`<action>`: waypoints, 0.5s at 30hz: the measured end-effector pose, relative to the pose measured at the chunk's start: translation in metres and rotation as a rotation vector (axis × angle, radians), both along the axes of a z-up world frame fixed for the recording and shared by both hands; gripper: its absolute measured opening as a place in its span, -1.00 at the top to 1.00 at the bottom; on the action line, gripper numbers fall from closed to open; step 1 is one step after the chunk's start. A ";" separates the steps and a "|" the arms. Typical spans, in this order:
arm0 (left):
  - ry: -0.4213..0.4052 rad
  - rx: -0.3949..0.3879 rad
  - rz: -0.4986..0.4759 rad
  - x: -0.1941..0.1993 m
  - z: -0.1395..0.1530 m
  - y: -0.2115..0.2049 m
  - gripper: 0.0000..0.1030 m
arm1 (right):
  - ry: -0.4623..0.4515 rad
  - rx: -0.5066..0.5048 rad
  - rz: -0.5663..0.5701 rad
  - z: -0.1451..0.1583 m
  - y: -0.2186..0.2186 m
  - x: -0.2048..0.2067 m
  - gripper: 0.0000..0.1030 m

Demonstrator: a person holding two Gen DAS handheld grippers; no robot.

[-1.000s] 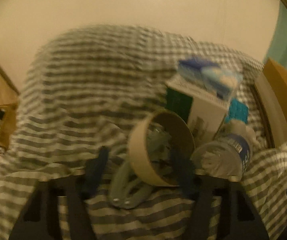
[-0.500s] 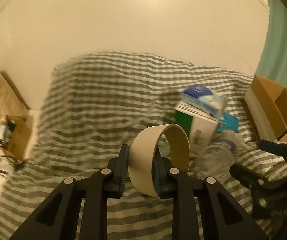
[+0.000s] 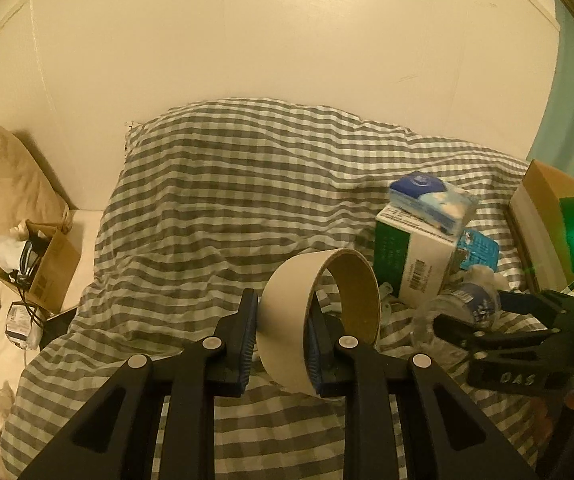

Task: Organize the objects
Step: 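Grasp the beige tape roll with the left tool while the right tool grasps the blue-label bottle, then carry tape roll and bottle to the cardboard box and open both tools inside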

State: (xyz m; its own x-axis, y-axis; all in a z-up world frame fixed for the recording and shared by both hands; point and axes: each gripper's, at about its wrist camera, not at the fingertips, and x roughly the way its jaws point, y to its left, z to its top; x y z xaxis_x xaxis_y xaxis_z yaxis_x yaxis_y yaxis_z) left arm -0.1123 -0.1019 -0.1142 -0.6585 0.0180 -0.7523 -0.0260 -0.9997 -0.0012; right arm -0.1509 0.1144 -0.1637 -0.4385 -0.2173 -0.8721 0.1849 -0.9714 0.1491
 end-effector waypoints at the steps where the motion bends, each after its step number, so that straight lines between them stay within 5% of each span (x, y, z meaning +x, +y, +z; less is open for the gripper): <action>1: -0.001 -0.001 -0.001 0.001 0.001 0.001 0.56 | 0.001 0.011 0.006 -0.001 -0.002 0.000 -0.74; 8: 0.038 -0.019 -0.014 0.019 0.030 0.015 0.56 | 0.076 0.024 -0.012 0.029 0.003 0.023 -0.73; 15: 0.182 0.045 -0.143 0.049 0.111 0.068 0.56 | 0.264 0.081 0.012 0.130 0.033 0.058 -0.73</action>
